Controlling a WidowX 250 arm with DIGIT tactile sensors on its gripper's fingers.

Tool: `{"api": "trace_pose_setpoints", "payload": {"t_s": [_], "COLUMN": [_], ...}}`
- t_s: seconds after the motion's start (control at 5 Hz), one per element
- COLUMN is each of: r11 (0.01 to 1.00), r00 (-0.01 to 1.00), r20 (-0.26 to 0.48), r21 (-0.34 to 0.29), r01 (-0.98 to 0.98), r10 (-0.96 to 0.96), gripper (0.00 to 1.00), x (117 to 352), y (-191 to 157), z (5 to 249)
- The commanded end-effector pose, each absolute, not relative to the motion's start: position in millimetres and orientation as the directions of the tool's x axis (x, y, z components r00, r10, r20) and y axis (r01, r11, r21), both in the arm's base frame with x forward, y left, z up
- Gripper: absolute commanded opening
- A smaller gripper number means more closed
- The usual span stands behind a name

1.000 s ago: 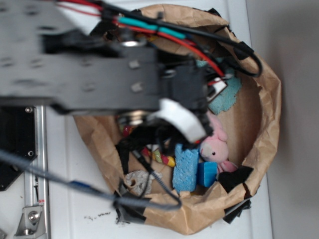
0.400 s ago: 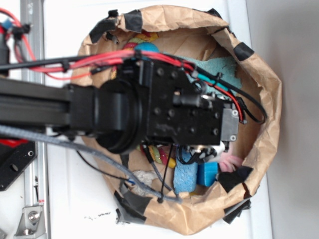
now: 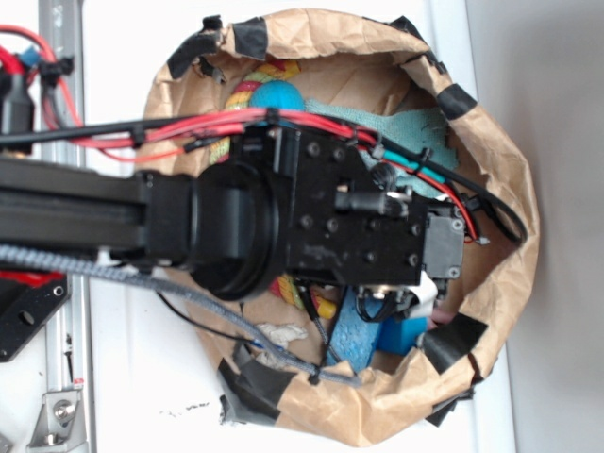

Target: Grab the pink bunny.

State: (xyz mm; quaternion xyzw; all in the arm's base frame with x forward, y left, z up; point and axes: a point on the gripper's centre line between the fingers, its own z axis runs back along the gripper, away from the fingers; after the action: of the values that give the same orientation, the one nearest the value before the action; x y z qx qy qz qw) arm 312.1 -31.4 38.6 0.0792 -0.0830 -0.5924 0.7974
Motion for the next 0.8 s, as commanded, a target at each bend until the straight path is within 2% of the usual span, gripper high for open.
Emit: {"api": "trace_pose_setpoints", "payload": {"t_s": [0.0, 0.2, 0.4, 0.6], "r11": [0.392, 0.407, 0.460, 0.630], "r00": [0.347, 0.363, 0.429, 0.641], "r20": [0.195, 0.191, 0.167, 0.041], "r21": [0.288, 0.302, 0.349, 0.242], "r01": [0.874, 0.862, 0.817, 0.738], "r10": [-0.917, -0.912, -0.888, -0.767], "gripper": [0.00, 0.00, 0.00, 0.00], "x": [315.7, 312.9, 310.7, 299.9], "y": [-48.4, -45.8, -34.1, -11.7], "z": [65.1, 66.9, 84.3, 121.9]}}
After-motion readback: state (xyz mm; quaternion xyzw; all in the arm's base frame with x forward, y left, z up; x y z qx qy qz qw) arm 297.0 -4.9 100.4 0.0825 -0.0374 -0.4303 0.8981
